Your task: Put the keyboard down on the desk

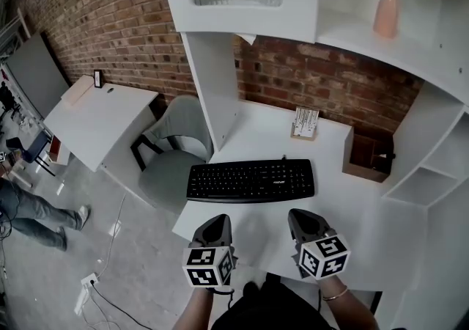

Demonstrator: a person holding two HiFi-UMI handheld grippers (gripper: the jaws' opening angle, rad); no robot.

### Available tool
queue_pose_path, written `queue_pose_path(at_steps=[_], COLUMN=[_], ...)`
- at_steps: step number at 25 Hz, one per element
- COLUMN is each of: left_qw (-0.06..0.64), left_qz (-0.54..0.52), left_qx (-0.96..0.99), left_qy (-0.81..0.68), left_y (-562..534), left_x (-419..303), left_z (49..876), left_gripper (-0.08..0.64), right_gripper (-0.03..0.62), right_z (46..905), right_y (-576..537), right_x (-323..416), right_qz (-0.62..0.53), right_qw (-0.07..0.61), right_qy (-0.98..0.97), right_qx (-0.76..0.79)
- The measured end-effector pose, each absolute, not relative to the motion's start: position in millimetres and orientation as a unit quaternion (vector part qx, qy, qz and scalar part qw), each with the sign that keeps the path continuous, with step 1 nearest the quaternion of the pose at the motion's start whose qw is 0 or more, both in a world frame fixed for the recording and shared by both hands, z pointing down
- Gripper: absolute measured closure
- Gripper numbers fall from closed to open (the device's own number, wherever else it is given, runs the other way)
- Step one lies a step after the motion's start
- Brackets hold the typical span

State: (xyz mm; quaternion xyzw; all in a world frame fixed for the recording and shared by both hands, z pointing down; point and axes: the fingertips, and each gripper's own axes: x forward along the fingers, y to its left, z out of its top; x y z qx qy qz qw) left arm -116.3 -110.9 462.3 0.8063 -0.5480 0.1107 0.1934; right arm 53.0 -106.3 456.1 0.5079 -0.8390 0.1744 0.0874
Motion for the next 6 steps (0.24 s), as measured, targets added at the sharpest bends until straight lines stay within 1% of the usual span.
queue_pose_path(at_steps=[6], left_qw=[0.195], left_qz=[0.106], left_qx=[0.806], left_qy=[-0.549], left_y=[-112.1], left_x=[-121.3], left_z=[464.6], left_gripper=[0.549], right_gripper=[0.588], right_z=[457.2], right_y=[-108.3], right_x=[48.4], right_qz=[0.171], right_qw=[0.082], right_qy=[-0.841], right_qx=[0.508])
